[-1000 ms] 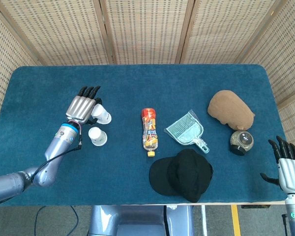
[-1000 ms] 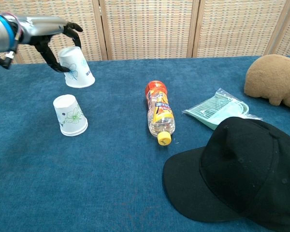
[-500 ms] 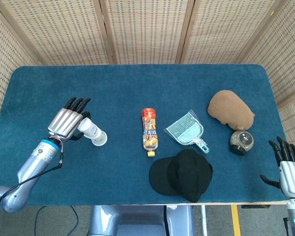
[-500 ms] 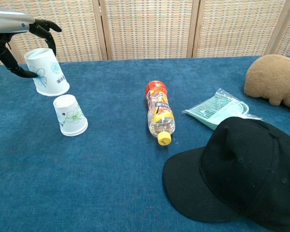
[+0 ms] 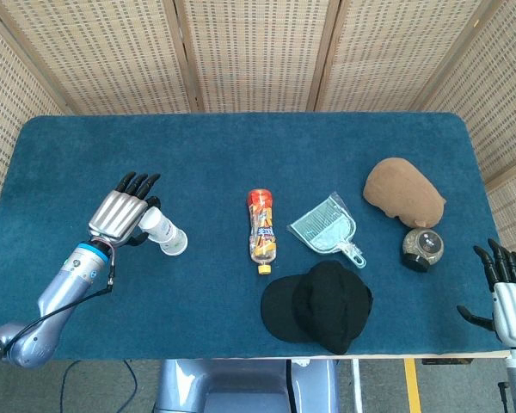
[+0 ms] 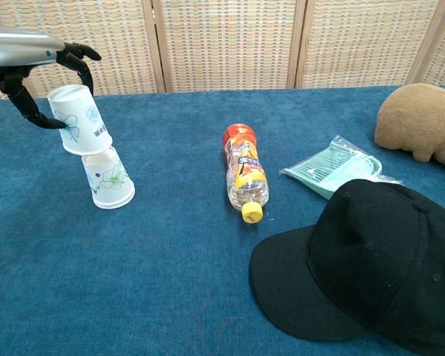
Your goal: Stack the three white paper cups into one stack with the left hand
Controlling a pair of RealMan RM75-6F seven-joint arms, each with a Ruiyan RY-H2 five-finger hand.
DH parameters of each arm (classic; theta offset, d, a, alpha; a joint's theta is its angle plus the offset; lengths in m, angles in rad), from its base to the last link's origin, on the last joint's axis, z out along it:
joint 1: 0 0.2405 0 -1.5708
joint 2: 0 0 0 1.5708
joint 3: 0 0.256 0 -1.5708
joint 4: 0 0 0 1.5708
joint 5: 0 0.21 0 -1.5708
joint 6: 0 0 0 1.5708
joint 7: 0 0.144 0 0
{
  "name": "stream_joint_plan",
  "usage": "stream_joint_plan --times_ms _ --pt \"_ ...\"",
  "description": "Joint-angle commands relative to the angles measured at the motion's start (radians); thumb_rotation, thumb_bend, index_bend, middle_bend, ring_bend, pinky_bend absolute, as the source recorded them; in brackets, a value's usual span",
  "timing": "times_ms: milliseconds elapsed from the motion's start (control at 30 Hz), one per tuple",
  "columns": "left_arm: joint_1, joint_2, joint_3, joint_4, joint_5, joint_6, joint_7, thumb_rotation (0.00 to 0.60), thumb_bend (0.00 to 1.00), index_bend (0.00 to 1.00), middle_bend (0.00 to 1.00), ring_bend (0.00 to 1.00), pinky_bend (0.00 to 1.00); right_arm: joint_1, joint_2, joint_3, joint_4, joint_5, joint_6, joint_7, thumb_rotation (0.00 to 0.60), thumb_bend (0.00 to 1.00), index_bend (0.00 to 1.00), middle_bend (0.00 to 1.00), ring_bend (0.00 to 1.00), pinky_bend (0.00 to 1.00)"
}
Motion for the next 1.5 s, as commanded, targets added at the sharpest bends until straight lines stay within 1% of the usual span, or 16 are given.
stream_joint_plan --times_ms 33,233,333,500,600,700,800,867,933,1100,1200,1300,1367,1500 --pt "-0.008 -0.012 0.006 0.011 -0.012 -0.009 0.009 0.6 0.29 0.36 0.0 0.0 0.0 0.0 0.0 0.002 0.002 0.005 -0.002 0.0 0.6 0.06 0.13 0.0 0.0 0.0" --pt "-0.024 -0.028 0.017 0.039 -0.046 -0.044 0.017 0.6 0.27 0.33 0.0 0.0 0.0 0.001 -0.002 0.002 0.001 0.009 -0.008 -0.003 0.6 0.05 0.13 0.0 0.0 0.0" --pt "-0.028 -0.059 0.025 0.077 -0.048 -0.052 0.012 0.6 0.27 0.3 0.0 0.0 0.0 0.001 -0.002 0.001 -0.003 0.002 -0.004 -0.004 0.6 0.05 0.13 0.0 0.0 0.0" --pt "-0.026 -0.097 0.037 0.125 -0.06 -0.071 -0.009 0.6 0.23 0.24 0.0 0.0 0.0 -0.003 0.0 -0.003 -0.005 -0.003 -0.001 -0.001 0.6 0.06 0.13 0.0 0.0 0.0" --pt "-0.017 -0.097 0.038 0.135 -0.059 -0.065 -0.027 0.6 0.22 0.2 0.0 0.0 0.0 -0.002 -0.001 -0.002 -0.004 0.001 -0.004 -0.002 0.6 0.06 0.13 0.0 0.0 0.0" --pt "0.005 -0.084 0.031 0.12 -0.046 -0.043 -0.071 0.6 0.22 0.18 0.0 0.0 0.0 0.0 -0.003 -0.004 -0.004 0.0 -0.009 -0.006 0.6 0.05 0.13 0.0 0.0 0.0" --pt "0.042 -0.07 0.027 0.091 -0.003 0.015 -0.114 0.6 0.22 0.17 0.0 0.0 0.0 0.003 -0.006 -0.005 -0.002 -0.003 -0.013 -0.012 0.6 0.05 0.13 0.0 0.0 0.0" --pt "0.095 -0.051 0.037 0.047 0.066 0.107 -0.141 0.6 0.22 0.16 0.0 0.0 0.0 0.007 -0.011 -0.007 0.0 -0.007 -0.019 -0.02 0.6 0.05 0.13 0.0 0.0 0.0" --pt "0.146 -0.04 0.06 0.012 0.134 0.194 -0.149 0.6 0.22 0.14 0.0 0.0 0.0 0.01 -0.018 -0.008 0.007 -0.01 -0.02 -0.027 0.6 0.05 0.12 0.0 0.0 0.0" --pt "0.253 -0.042 0.11 -0.022 0.248 0.36 -0.141 0.6 0.22 0.1 0.0 0.0 0.0 0.02 -0.036 -0.011 0.026 -0.012 -0.035 -0.044 0.6 0.06 0.09 0.0 0.0 0.0" --pt "0.336 -0.067 0.15 -0.019 0.312 0.478 -0.112 0.6 0.21 0.09 0.0 0.0 0.0 0.027 -0.046 -0.012 0.035 -0.007 -0.049 -0.051 0.6 0.05 0.09 0.0 0.0 0.0" --pt "0.427 -0.108 0.202 -0.007 0.386 0.589 -0.096 0.6 0.21 0.09 0.0 0.0 0.0 0.031 -0.056 -0.015 0.04 -0.01 -0.054 -0.065 0.6 0.05 0.09 0.0 0.0 0.0" --pt "0.459 -0.127 0.218 0.005 0.414 0.618 -0.102 0.6 0.21 0.09 0.0 0.0 0.0 0.032 -0.059 -0.015 0.041 -0.014 -0.051 -0.067 0.6 0.05 0.09 0.0 0.0 0.0" --pt "0.503 -0.144 0.238 0.017 0.441 0.641 -0.126 0.6 0.21 0.09 0.0 0.0 0.0 0.032 -0.065 -0.016 0.042 -0.021 -0.044 -0.074 0.6 0.06 0.07 0.0 0.0 0.0"
